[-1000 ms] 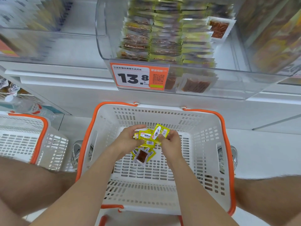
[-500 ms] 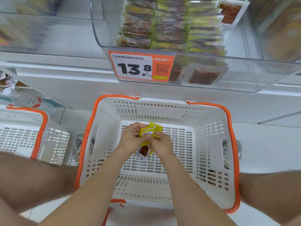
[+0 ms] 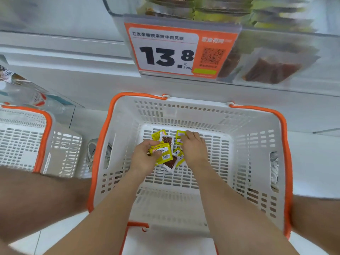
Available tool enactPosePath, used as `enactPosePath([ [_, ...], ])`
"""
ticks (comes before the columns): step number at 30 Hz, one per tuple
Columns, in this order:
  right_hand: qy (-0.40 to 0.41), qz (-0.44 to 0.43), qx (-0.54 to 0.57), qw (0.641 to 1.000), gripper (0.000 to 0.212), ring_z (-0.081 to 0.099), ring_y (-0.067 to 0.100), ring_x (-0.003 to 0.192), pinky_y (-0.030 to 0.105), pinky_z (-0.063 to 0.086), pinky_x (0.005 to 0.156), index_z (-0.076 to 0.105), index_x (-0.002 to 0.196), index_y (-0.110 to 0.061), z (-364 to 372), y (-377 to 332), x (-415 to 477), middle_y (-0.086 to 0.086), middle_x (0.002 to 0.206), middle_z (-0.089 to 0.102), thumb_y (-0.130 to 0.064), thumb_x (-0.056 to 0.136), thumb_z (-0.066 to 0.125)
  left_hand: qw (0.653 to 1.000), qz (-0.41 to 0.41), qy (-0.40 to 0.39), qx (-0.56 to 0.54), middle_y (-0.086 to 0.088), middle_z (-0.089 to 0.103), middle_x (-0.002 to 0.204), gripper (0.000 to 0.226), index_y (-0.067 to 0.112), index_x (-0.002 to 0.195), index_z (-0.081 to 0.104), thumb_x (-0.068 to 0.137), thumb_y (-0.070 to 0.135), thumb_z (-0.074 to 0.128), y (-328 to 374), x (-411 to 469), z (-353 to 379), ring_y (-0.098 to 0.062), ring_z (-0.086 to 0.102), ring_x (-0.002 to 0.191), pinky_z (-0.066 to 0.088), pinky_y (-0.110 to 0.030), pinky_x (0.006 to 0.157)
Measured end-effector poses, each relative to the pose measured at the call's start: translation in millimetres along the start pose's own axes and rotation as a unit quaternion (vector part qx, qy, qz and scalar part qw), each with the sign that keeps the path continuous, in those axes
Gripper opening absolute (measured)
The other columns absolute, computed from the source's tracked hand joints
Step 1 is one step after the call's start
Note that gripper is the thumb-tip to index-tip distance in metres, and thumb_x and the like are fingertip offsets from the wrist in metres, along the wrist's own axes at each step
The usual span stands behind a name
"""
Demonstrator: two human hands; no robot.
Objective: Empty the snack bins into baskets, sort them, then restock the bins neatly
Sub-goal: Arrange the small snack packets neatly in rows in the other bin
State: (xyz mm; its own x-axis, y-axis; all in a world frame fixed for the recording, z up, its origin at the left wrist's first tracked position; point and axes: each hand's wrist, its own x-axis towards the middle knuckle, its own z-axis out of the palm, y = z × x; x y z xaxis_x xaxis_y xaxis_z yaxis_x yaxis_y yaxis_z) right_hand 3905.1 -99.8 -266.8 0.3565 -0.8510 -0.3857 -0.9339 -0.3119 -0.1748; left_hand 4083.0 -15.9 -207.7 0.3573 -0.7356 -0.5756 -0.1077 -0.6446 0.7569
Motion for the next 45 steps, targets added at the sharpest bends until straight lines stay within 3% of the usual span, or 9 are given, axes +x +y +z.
enactPosePath([
  [7,0.058,0.174,0.237,0.954,0.038,0.062,0.030,0.092,0.037,0.047,0.073,0.055,0.133,-0.020,3.9,7.1,-12.8,0.011,0.115,0.061,-0.010,0.097,0.065,0.999,-0.007,0.005,-0.038,-0.001,0.074,0.117,0.023,0.019,0.106,0.069,0.095,-0.001,0.068,3.5,8.2,7.2,-0.015,0.071,0.102,0.056,-0.025,0.077],
  [11,0.083,0.321,0.636,0.697,0.019,0.064,0.020,0.070,0.027,0.048,0.058,0.064,0.108,-0.019,-27.4,-4.6,-23.2,0.007,0.090,0.070,-0.004,0.095,0.063,0.997,-0.015,0.043,-0.058,-0.004,0.073,0.115,0.025,0.018,0.105,0.065,0.094,-0.004,0.063,6.3,10.2,15.1,-0.019,0.071,0.094,0.054,-0.028,0.075],
  [13,0.016,0.291,0.689,0.663,0.017,0.070,0.018,0.077,0.027,0.052,0.068,0.069,0.103,-0.011,-36.6,-15.3,-26.1,0.008,0.093,0.074,-0.005,0.089,0.075,0.993,-0.020,0.061,-0.099,-0.006,0.075,0.116,0.025,0.015,0.105,0.067,0.092,-0.007,0.065,10.8,10.5,18.7,-0.020,0.073,0.097,0.059,-0.037,0.082],
  [20,-0.009,0.202,0.673,0.712,0.011,0.074,0.017,0.076,0.032,0.058,0.074,0.074,0.082,-0.013,-29.2,-35.3,-27.7,0.005,0.081,0.077,-0.009,0.086,0.084,0.984,-0.025,0.030,-0.176,-0.010,0.079,0.104,0.027,0.010,0.118,0.073,0.093,0.001,0.075,15.7,1.6,4.3,-0.025,0.078,0.089,0.065,-0.036,0.069],
  [23,0.002,0.221,0.553,0.803,0.011,0.072,0.019,0.088,0.034,0.055,0.079,0.079,0.086,-0.017,-15.2,-25.7,-27.7,0.002,0.088,0.077,-0.028,0.087,0.082,0.991,-0.020,0.078,-0.107,-0.010,0.079,0.104,0.025,0.014,0.115,0.074,0.094,0.001,0.074,5.2,4.9,-1.1,-0.023,0.078,0.089,0.065,-0.043,0.078],
  [28,-0.084,0.156,0.218,0.960,0.092,0.047,0.028,0.131,0.046,0.044,0.106,0.047,0.144,-0.025,9.5,-27.7,-41.3,0.004,0.140,0.048,-0.063,0.069,0.084,0.992,0.005,0.129,-0.015,0.000,0.076,0.106,0.023,0.017,0.116,0.073,0.097,0.005,0.070,1.0,9.6,-6.0,-0.019,0.074,0.097,0.061,-0.044,0.093],
  [36,0.017,0.179,0.412,0.893,0.014,0.065,0.018,0.092,0.030,0.043,0.076,0.062,0.095,-0.014,18.8,-19.6,-55.4,0.001,0.098,0.068,-0.002,0.090,0.067,0.984,0.037,0.149,0.086,0.000,0.072,0.112,0.021,0.013,0.119,0.070,0.099,0.010,0.067,-4.3,9.4,-4.7,-0.022,0.068,0.103,0.055,-0.040,0.096],
  [42,0.151,0.042,0.247,0.956,0.023,0.063,0.021,0.078,0.036,0.045,0.059,0.052,0.100,-0.020,-35.5,-43.6,-63.6,-0.005,0.092,0.065,-0.038,0.098,0.067,0.996,0.045,0.066,-0.035,-0.003,0.072,0.103,0.017,0.011,0.111,0.072,0.099,0.002,0.066,23.7,-2.0,7.7,-0.024,0.072,0.093,0.059,-0.027,0.067],
  [45,0.217,-0.020,0.178,0.960,0.033,0.062,0.022,0.067,0.034,0.047,0.050,0.050,0.094,-0.024,-55.1,-53.0,-66.0,-0.006,0.088,0.061,-0.046,0.089,0.075,0.985,0.002,-0.012,-0.170,-0.016,0.075,0.106,0.027,0.012,0.115,0.073,0.100,-0.006,0.059,47.0,-13.7,8.4,-0.031,0.075,0.091,0.065,-0.046,0.072],
])
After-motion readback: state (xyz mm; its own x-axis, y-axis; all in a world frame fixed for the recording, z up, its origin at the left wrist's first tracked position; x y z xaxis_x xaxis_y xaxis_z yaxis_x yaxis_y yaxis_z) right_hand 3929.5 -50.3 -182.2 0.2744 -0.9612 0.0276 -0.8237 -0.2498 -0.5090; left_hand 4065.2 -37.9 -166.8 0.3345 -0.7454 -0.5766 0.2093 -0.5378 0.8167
